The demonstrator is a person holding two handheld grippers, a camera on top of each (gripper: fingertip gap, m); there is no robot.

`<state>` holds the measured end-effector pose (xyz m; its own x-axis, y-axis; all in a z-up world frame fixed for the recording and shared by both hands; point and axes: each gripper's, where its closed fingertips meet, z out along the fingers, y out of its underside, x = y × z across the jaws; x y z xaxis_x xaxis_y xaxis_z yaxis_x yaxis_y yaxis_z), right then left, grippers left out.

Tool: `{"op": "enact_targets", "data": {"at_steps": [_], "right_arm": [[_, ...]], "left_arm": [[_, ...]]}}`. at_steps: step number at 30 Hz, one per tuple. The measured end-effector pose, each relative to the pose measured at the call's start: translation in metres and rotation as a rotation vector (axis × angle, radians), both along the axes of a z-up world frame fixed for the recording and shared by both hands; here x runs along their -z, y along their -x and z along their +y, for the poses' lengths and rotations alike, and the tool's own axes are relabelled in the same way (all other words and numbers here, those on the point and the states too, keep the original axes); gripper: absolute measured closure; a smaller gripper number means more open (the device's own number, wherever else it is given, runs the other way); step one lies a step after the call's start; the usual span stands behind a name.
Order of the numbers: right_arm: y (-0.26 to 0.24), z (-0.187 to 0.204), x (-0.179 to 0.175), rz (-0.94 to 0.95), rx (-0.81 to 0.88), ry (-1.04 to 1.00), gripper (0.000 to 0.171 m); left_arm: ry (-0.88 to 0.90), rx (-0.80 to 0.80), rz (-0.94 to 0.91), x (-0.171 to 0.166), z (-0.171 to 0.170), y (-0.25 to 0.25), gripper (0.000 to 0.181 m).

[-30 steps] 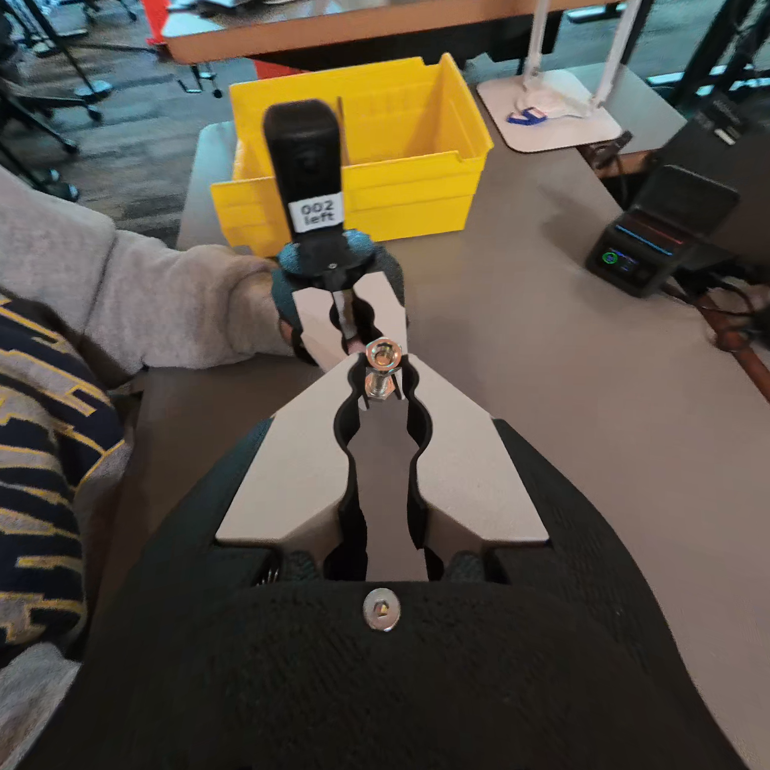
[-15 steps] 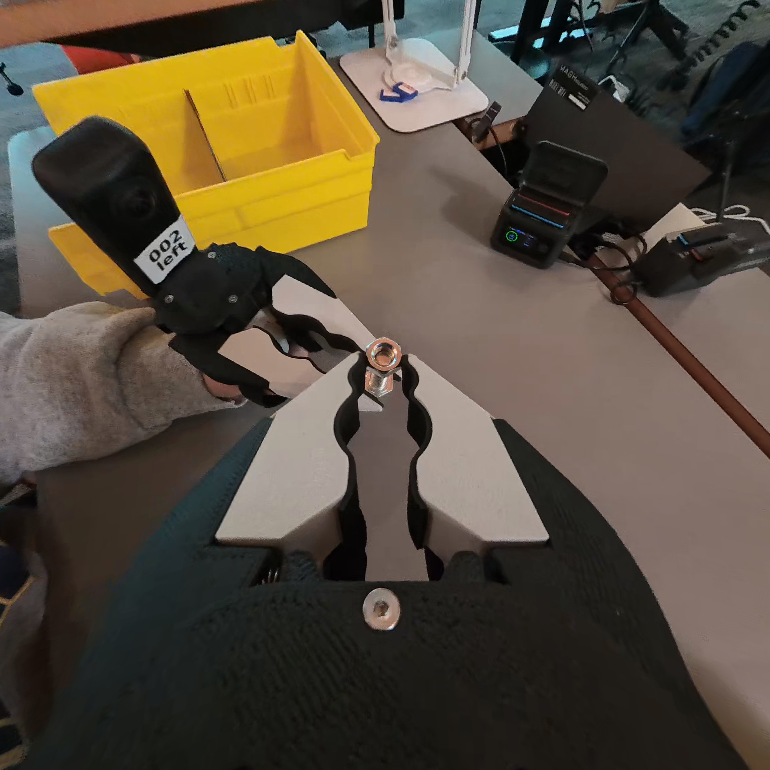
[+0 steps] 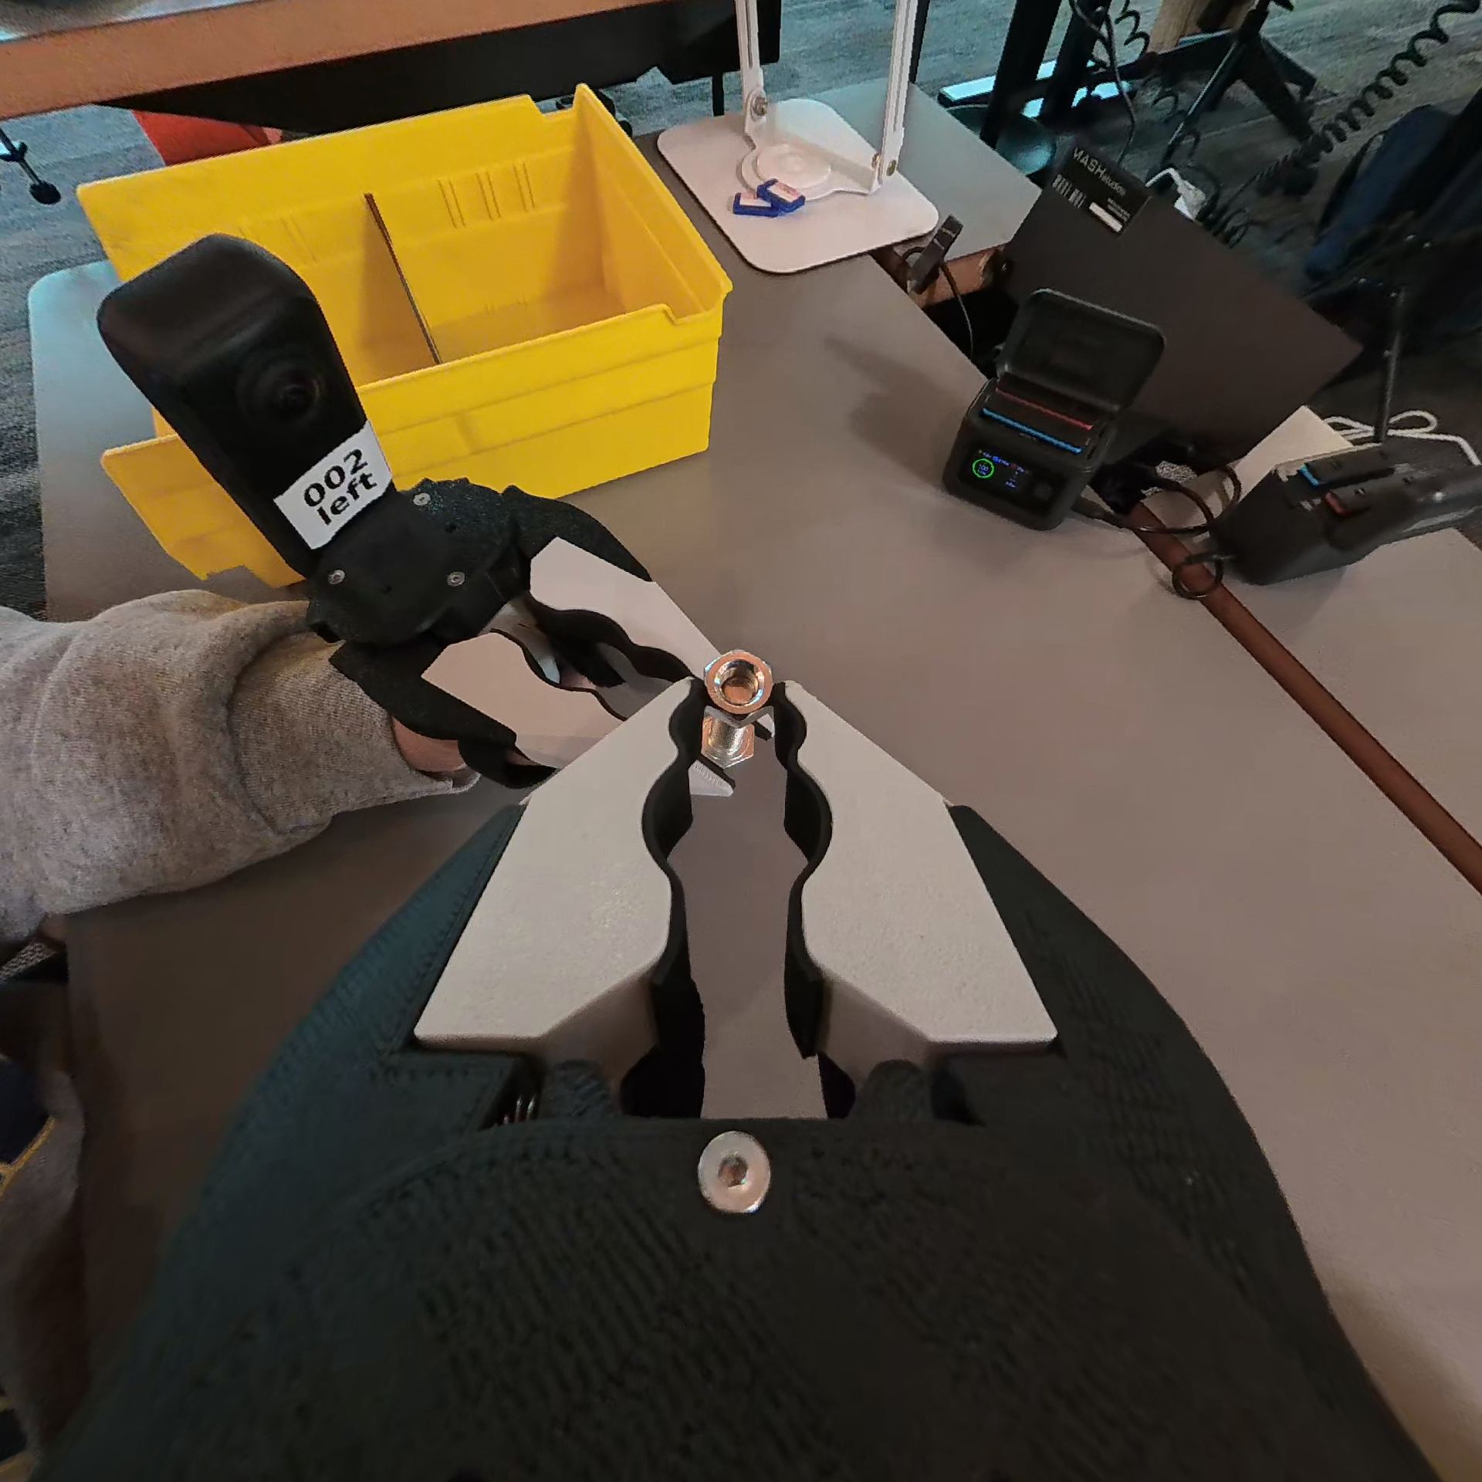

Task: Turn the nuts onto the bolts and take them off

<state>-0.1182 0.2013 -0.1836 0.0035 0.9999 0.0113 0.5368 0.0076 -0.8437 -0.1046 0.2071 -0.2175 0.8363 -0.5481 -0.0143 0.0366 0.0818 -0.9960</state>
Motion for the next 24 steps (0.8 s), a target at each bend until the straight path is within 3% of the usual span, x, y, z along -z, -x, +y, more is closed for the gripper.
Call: {"op": "enact_targets", "data": {"at_steps": [24], "right_arm": [[0.0017, -0.0009, 0.0019, -0.005, -0.008, -0.009, 0.152]], "left_arm": [[-0.006, 0.01, -0.015, -0.0016, -0.0011, -0.0001, 0.166]]}}
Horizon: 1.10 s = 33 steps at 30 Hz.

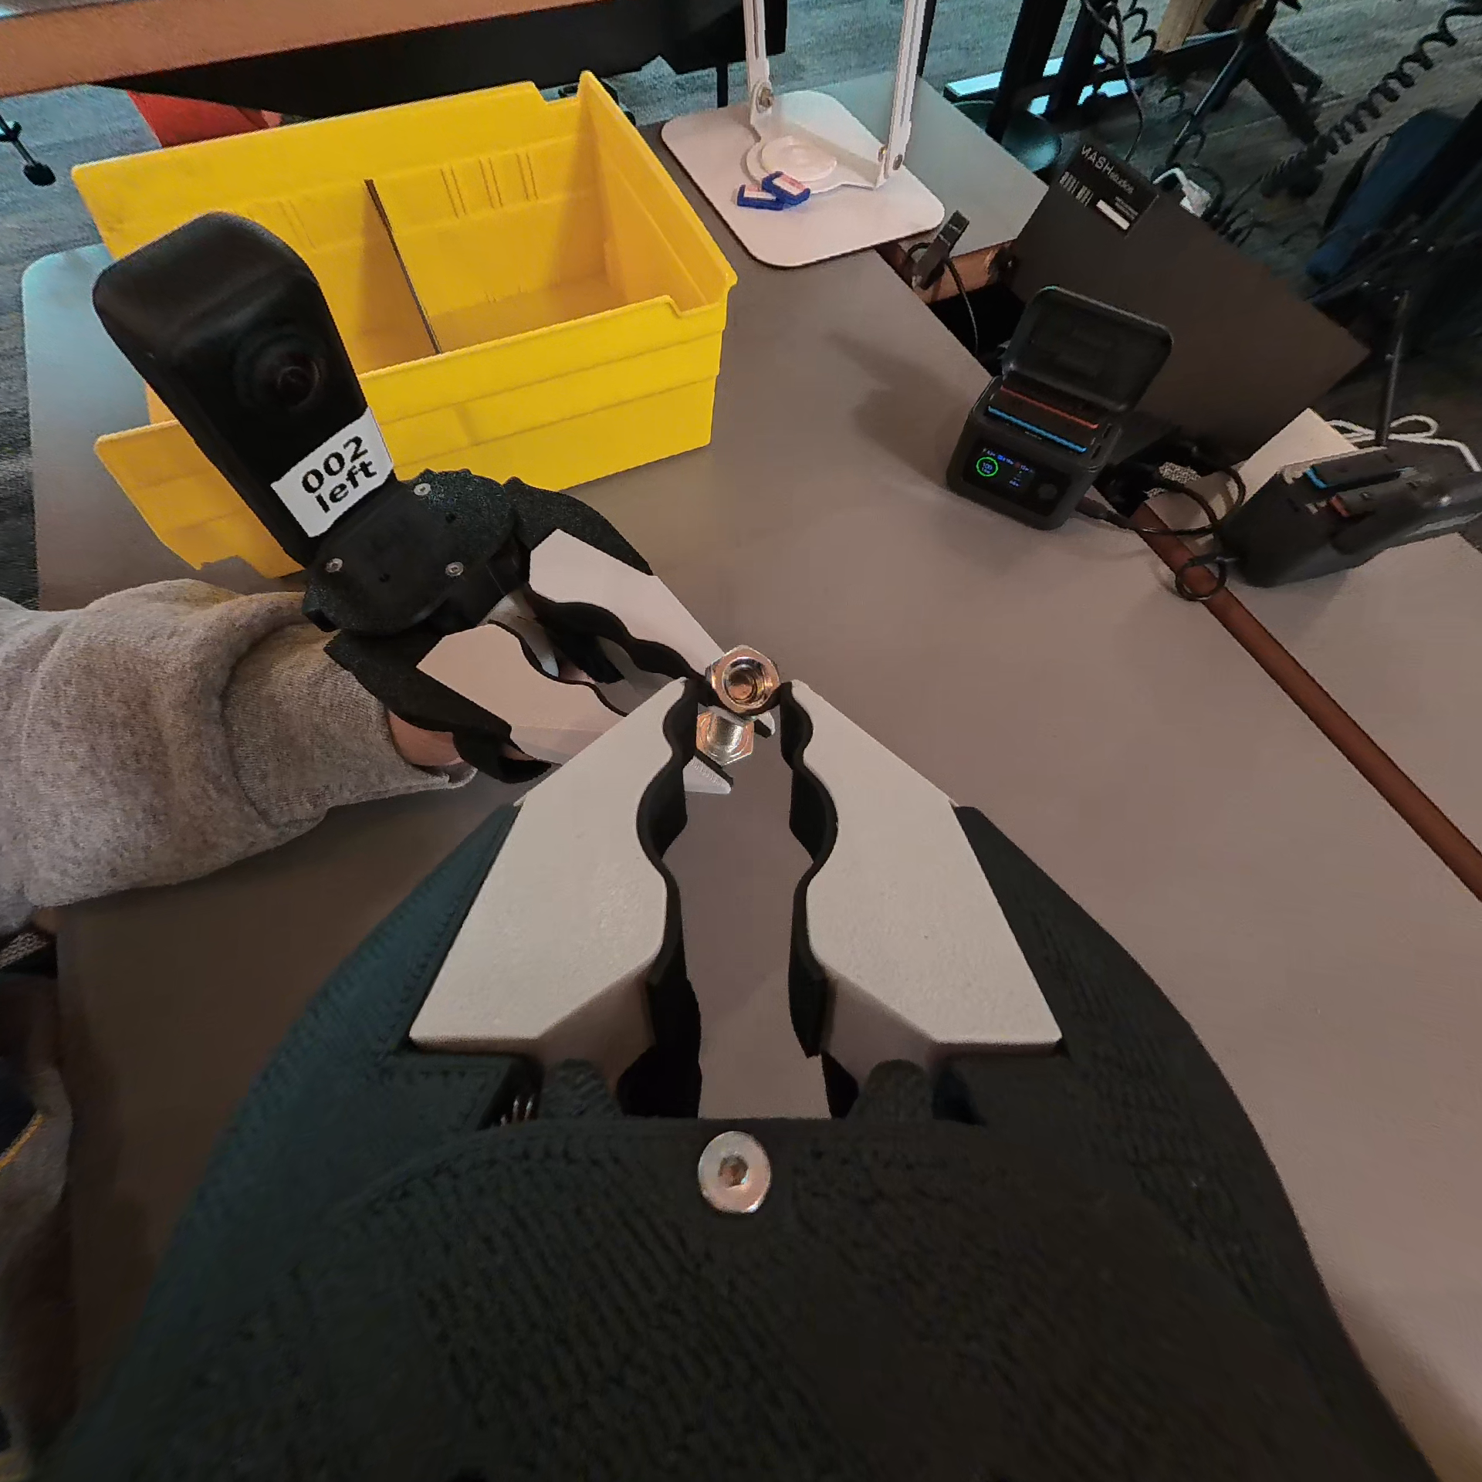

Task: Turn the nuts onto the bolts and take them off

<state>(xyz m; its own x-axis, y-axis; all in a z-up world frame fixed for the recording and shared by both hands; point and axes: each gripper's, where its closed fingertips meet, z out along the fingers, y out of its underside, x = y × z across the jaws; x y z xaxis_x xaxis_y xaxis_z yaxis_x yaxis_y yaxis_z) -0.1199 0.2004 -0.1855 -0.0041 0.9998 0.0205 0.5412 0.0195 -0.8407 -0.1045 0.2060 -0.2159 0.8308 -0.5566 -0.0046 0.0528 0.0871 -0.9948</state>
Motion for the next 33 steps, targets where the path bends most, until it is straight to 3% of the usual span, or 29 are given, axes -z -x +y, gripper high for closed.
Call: {"op": "enact_targets", "data": {"at_steps": [19, 24, 26, 28, 30, 33], "right_arm": [[0.001, -0.002, -0.002, 0.015, -0.012, 0.007, 0.15], [0.0, 0.002, -0.007, 0.043, -0.014, -0.024, 0.13], [0.001, -0.009, -0.015, 0.104, -0.112, -0.048, 0.118], [-0.002, -0.033, -0.025, 0.203, -0.293, -0.059, 0.11], [-0.01, -0.053, -0.03, 0.263, -0.431, -0.038, 0.113], [-0.015, -0.061, -0.035, 0.313, -0.504, 0.051, 0.126]], "left_arm": [[-0.003, 0.006, -0.019, -0.002, 0.0, 0.001, 0.166], [-0.018, 0.037, -0.038, -0.005, -0.003, -0.001, 0.166], [-0.034, 0.128, -0.06, -0.01, -0.011, -0.009, 0.166], [-0.037, 0.317, -0.111, -0.017, -0.027, -0.024, 0.166], [-0.034, 0.436, -0.164, -0.022, -0.038, -0.033, 0.166], [-0.026, 0.544, -0.186, -0.024, -0.049, -0.041, 0.166]]}}
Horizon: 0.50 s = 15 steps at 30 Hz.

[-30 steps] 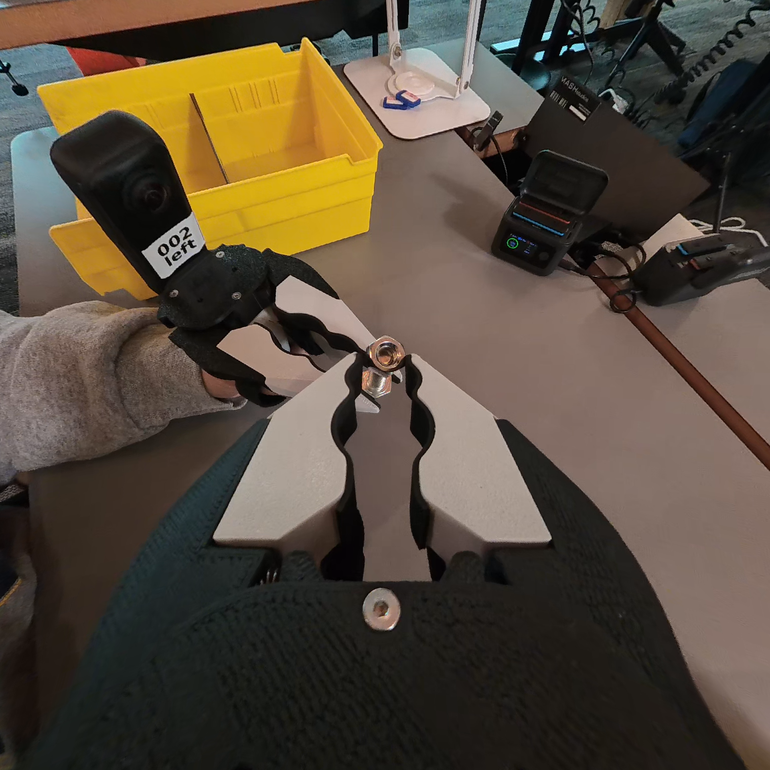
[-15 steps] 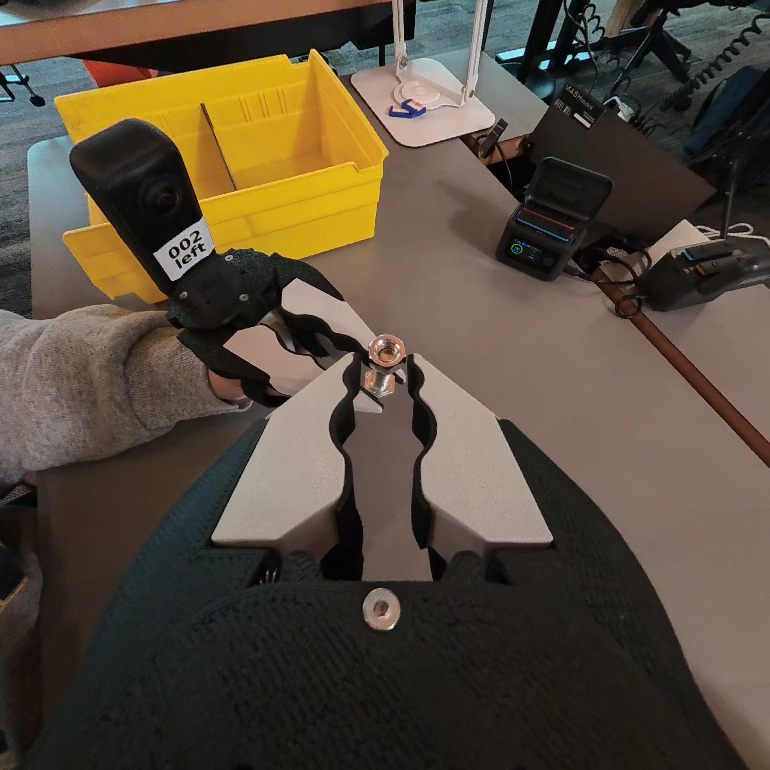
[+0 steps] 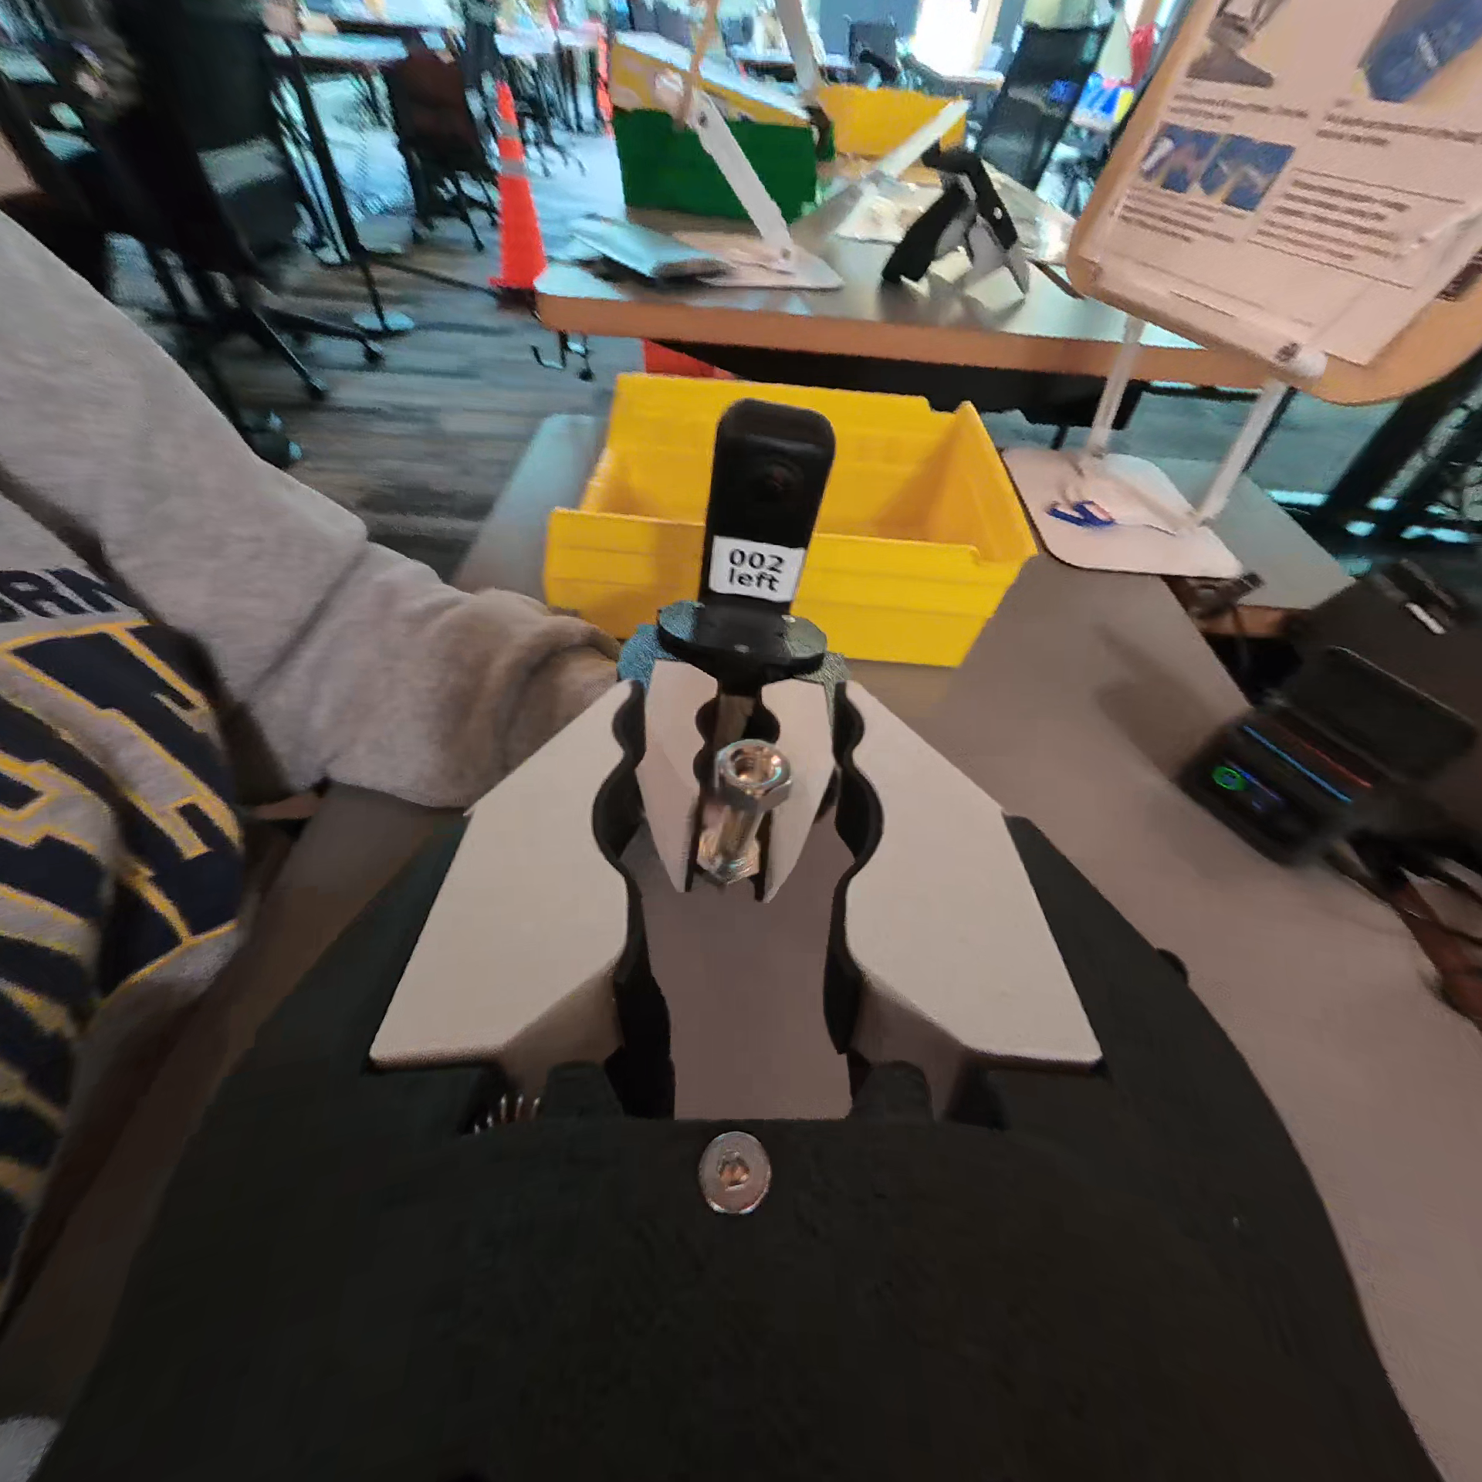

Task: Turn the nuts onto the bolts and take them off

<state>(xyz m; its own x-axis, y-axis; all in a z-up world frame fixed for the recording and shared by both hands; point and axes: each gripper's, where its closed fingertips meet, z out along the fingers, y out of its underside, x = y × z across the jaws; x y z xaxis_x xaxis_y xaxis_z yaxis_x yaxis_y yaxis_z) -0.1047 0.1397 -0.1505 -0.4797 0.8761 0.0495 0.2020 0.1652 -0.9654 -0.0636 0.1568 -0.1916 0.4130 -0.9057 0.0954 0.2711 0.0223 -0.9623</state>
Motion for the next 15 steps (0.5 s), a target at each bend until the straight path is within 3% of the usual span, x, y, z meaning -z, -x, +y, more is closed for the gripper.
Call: {"op": "enact_targets", "data": {"at_steps": [4, 15], "right_arm": [[-0.008, -0.005, -0.005, 0.019, -0.094, 0.129, 0.139], [-0.012, -0.014, 0.002, -0.007, -0.194, 0.197, 0.147]], "left_arm": [[-0.001, 0.079, -0.002, -0.001, -0.009, -0.006, 0.165], [0.004, 0.165, -0.043, -0.006, -0.019, -0.007, 0.166]]}}
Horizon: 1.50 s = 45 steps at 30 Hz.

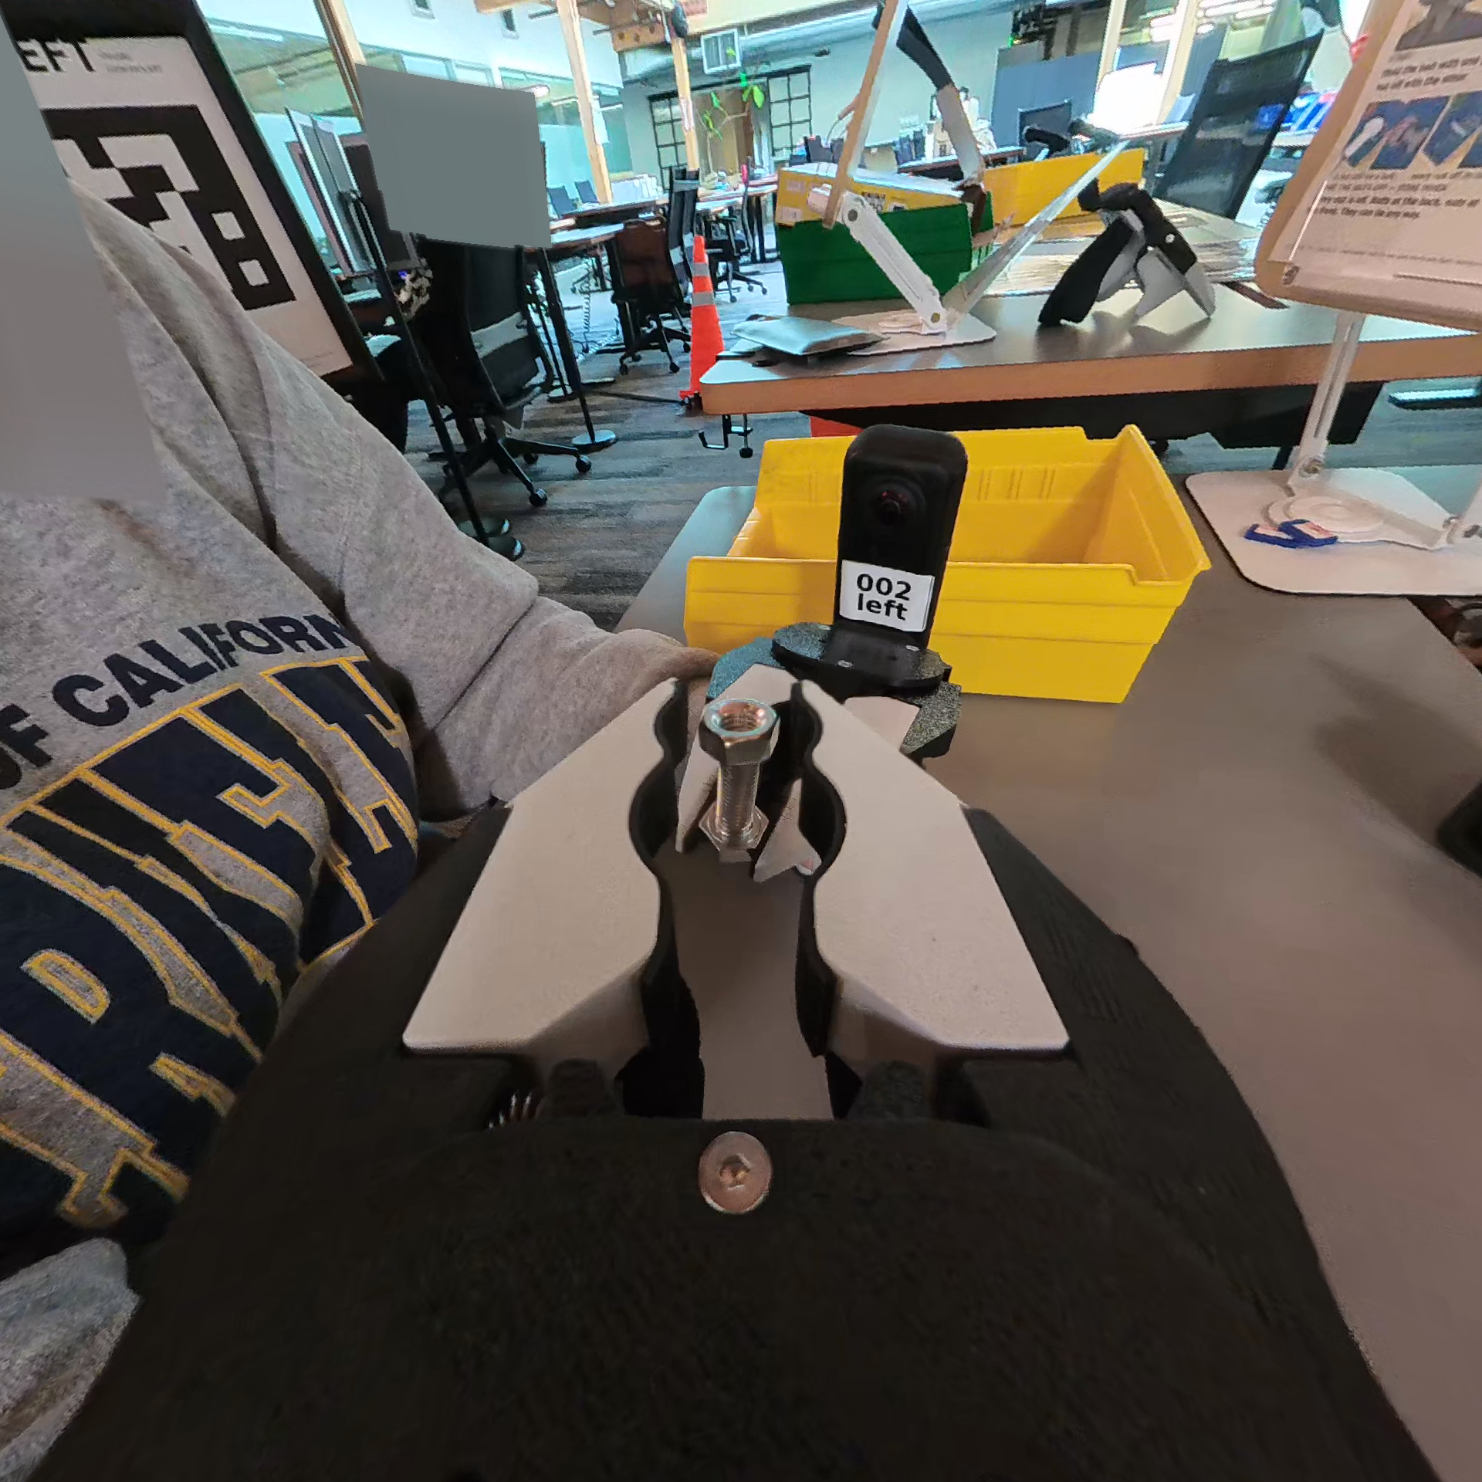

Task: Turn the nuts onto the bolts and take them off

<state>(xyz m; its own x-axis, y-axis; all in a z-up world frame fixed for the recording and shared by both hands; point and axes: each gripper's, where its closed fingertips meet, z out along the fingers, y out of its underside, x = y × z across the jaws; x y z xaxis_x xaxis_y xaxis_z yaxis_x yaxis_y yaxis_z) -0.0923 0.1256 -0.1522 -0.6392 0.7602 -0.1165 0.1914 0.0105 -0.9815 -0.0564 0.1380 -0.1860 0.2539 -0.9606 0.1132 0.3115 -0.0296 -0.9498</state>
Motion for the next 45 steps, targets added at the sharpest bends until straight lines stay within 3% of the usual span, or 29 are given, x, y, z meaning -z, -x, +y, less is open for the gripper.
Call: {"op": "enact_targets", "data": {"at_steps": [8, 11, 21, 29, 33, 42, 45], "right_arm": [[-0.004, -0.015, -0.01, 0.098, -0.115, 0.079, 0.153], [0.0, -0.015, -0.011, 0.13, -0.105, 0.09, 0.153], [0.039, 0.036, 0.003, 0.182, 0.288, -0.05, 0.154], [0.051, 0.073, 0.018, 0.271, 0.869, -0.118, 0.154], [0.043, 0.076, 0.021, 0.286, 1.029, -0.155, 0.154], [0.034, 0.084, 0.029, 0.236, 0.987, 0.01, 0.153], [0.034, 0.088, 0.029, 0.237, 0.991, 0.001, 0.124]], "left_arm": [[0.016, 0.159, -0.099, -0.012, -0.017, -0.002, 0.166], [0.011, 0.14, -0.112, -0.013, -0.015, 0.0, 0.166], [0.021, -0.376, -0.008, 0.001, 0.039, 0.038, 0.166], [0.047, -0.73, 0.162, 0.02, 0.067, 0.058, 0.165], [0.044, -0.75, 0.192, 0.024, 0.069, 0.049, 0.166], [0.094, -0.659, 0.191, 0.033, 0.07, 0.04, 0.165], [0.104, -0.642, 0.199, 0.036, 0.07, 0.037, 0.166]]}}
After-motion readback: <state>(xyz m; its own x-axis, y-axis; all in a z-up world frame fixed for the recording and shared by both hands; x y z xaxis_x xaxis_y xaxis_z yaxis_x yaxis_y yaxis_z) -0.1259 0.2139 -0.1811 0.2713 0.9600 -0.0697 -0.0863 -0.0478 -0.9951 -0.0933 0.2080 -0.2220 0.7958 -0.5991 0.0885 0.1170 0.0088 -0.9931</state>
